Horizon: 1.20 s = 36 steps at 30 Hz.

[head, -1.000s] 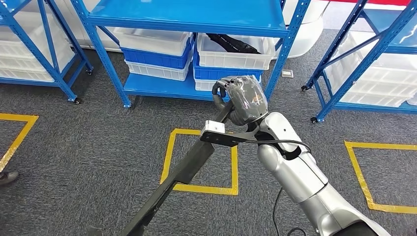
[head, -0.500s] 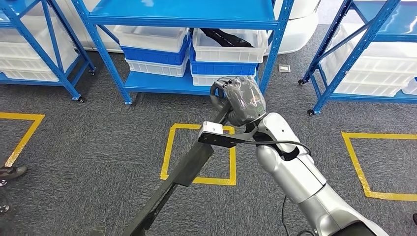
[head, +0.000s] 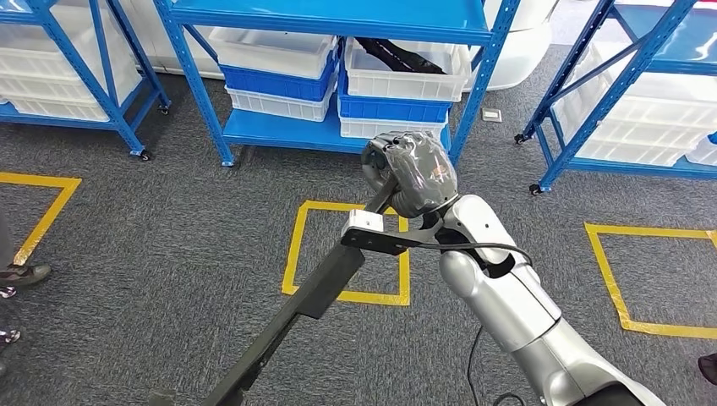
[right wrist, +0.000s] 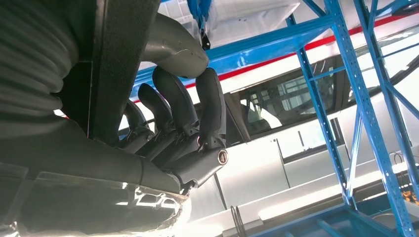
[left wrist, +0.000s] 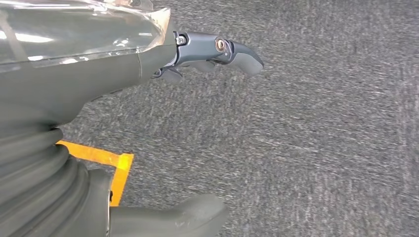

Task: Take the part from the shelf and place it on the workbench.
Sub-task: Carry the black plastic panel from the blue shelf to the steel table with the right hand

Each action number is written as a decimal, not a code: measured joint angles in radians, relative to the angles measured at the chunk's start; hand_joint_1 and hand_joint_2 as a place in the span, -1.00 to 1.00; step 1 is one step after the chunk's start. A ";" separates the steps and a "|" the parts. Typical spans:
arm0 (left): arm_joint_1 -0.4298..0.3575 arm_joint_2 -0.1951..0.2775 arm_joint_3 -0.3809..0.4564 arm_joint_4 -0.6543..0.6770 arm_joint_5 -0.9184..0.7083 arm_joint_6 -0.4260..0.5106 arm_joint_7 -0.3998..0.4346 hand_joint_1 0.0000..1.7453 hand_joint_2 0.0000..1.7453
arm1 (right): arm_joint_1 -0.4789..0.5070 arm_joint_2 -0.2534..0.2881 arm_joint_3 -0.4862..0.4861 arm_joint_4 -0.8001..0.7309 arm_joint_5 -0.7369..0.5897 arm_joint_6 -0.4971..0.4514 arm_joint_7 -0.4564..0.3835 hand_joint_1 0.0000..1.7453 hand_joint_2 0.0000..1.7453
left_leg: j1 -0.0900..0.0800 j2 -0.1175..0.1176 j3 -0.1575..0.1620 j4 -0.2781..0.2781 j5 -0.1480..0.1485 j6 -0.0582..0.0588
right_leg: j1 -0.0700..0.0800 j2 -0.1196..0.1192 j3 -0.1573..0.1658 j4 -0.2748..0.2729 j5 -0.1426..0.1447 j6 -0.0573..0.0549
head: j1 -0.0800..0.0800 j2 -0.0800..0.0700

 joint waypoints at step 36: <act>0.024 0.003 0.049 0.001 0.027 0.004 -0.019 -1.00 1.00 | -0.040 0.044 0.028 0.019 -0.029 -0.002 -0.010 0.74 1.00 | -0.007 -0.003 -0.031 0.005 0.023 -0.017 | 0.015 -0.001 0.184 -0.267 0.050 -0.014 | 0.000 0.000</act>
